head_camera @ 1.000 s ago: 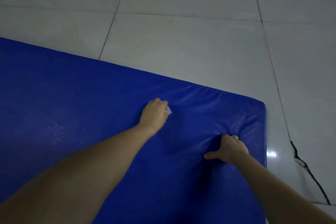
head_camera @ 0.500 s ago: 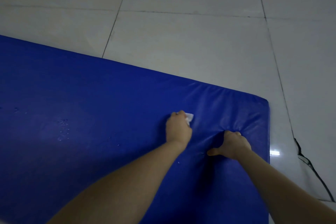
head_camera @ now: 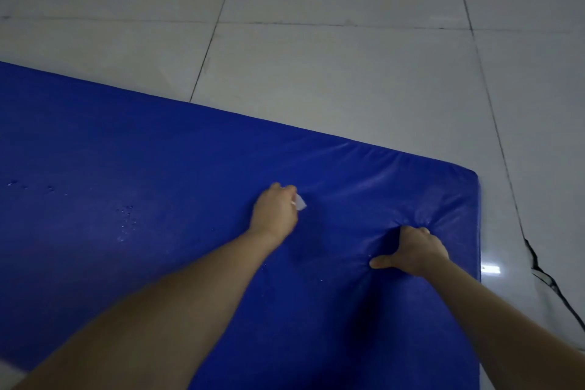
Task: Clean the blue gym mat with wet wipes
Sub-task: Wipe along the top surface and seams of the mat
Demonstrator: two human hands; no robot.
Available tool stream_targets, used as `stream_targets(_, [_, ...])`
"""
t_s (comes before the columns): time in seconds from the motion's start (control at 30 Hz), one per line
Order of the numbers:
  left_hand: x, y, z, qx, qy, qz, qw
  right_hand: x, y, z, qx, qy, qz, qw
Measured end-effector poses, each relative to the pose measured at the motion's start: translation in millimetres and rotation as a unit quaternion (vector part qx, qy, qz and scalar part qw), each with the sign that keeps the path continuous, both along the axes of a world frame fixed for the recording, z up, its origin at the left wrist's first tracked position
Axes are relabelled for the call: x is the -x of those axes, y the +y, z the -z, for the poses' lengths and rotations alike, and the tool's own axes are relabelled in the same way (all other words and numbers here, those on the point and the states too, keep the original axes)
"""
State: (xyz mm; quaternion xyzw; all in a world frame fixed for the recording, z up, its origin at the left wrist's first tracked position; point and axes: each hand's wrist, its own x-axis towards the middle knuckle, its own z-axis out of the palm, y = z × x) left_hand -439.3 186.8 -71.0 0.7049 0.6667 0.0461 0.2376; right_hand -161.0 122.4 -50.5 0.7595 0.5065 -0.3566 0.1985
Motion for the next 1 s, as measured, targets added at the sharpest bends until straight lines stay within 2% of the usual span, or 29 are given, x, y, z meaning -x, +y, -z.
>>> stream_targets(0.13, [62.3, 19.0, 0.7, -0.003, 0.04, -0.142, 0.989, 0.5, 0.1, 0.0, -0.004, 0.001, -0.001, 1.0])
stream_targets(0.27, [55.4, 21.6, -2.3, 0.013, 0.044, -0.239, 0.97, 0.5, 0.6, 1.3, -0.002, -0.004, -0.003, 1.0])
stream_targets(0.33, [31.4, 9.3, -3.2, 0.011, 0.021, -0.212, 0.977, -0.2, 1.6, 2.1, -0.003, -0.007, -0.003, 1.0])
stream_targets(0.53, [-56.6, -46.8, -3.1, 0.006, 0.008, -0.023, 1.0, -1.1, 2.7, 4.2, 0.001, -0.008, -0.013, 1.0])
stream_targets(0.67, [-101.2, -83.5, -3.8, 0.008, 0.021, 0.121, 0.992, 0.3, 2.5, 5.8, 0.003, -0.012, -0.017, 1.0])
stream_targets(0.8, [-96.3, -84.7, -8.3, 0.015, 0.03, 0.221, 0.975, 1.2, -2.5, -3.7, 0.005, -0.004, -0.004, 1.0])
stream_targets(0.87, [-75.5, -70.3, -11.2, 0.013, 0.052, 0.215, 0.975, 1.6, -11.8, -11.4, 0.022, 0.005, -0.005, 1.0])
stream_targets(1.0, [-6.9, -42.7, -11.0, 0.019, 0.063, 0.088, 0.994, 24.9, -46.5, -15.1, 0.106, 0.005, -0.067, 0.992])
